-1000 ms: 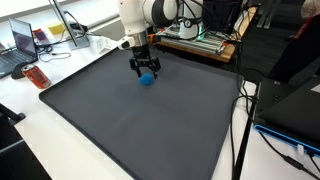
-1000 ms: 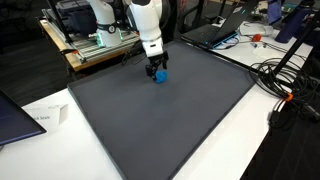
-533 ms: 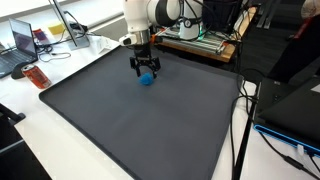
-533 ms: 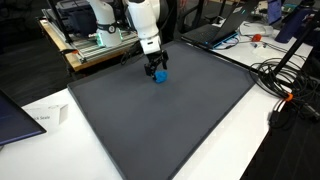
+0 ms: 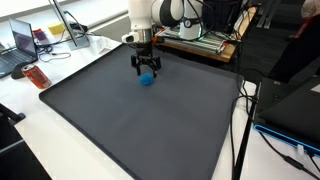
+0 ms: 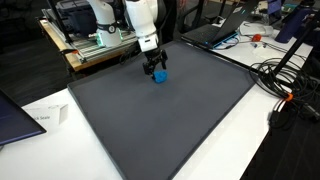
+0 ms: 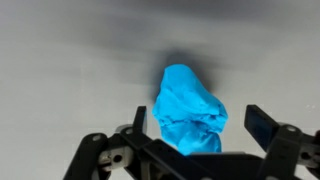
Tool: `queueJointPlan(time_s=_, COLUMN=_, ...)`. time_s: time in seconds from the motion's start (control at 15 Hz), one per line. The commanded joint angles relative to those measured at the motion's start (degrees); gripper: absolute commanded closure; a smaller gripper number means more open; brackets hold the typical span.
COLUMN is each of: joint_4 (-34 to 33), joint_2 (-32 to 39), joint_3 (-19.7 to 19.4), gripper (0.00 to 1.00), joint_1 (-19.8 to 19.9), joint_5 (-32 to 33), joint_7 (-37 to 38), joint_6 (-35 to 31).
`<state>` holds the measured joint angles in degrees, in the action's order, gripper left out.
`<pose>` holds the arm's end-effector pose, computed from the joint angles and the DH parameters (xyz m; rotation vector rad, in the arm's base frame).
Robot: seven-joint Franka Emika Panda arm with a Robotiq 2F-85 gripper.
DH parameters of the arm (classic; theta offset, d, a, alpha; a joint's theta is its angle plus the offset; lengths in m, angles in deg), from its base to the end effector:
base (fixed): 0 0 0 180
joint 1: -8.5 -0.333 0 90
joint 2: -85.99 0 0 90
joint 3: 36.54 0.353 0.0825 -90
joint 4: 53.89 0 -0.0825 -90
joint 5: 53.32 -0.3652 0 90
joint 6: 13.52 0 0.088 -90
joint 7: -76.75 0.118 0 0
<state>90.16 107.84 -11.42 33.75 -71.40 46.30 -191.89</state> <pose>0.4880 -0.0220 0.2120 -2.9697 -0.2482 -0.4058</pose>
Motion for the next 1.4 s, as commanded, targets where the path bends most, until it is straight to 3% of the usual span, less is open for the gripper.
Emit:
queueJointPlan(time_s=0.0, joint_4=2.07, joint_2=-0.15, joint_3=1.97, gripper=0.0, joint_1=1.68, joint_5=-1.18, joint_7=0.27, joint_6=-4.55)
queueJointPlan(time_s=0.53, joint_4=1.5, joint_2=2.13, joint_3=1.87, gripper=0.0, joint_1=1.16, joint_5=-0.29, joint_7=1.04, joint_6=-7.89)
queueJointPlan(time_s=0.6, joint_4=1.31, joint_2=2.46, joint_3=1.55, gripper=0.09, joint_1=0.8, joint_5=-0.16, joint_7=0.94, joint_6=-7.68)
queueJointPlan(time_s=0.67, joint_4=1.21, joint_2=2.7, joint_3=1.25, gripper=0.25, joint_1=0.42, joint_5=-0.12, joint_7=0.97, joint_6=-7.61)
queueJointPlan(time_s=0.87, joint_4=1.19, joint_2=2.92, joint_3=0.68, gripper=0.5, joint_1=-0.14, joint_5=-0.34, joint_7=1.25, joint_6=-7.97)
queueJointPlan(time_s=1.33, joint_4=1.26, joint_2=2.06, joint_3=0.01, gripper=0.92, joint_1=-0.76, joint_5=-0.53, joint_7=1.55, joint_6=-7.71)
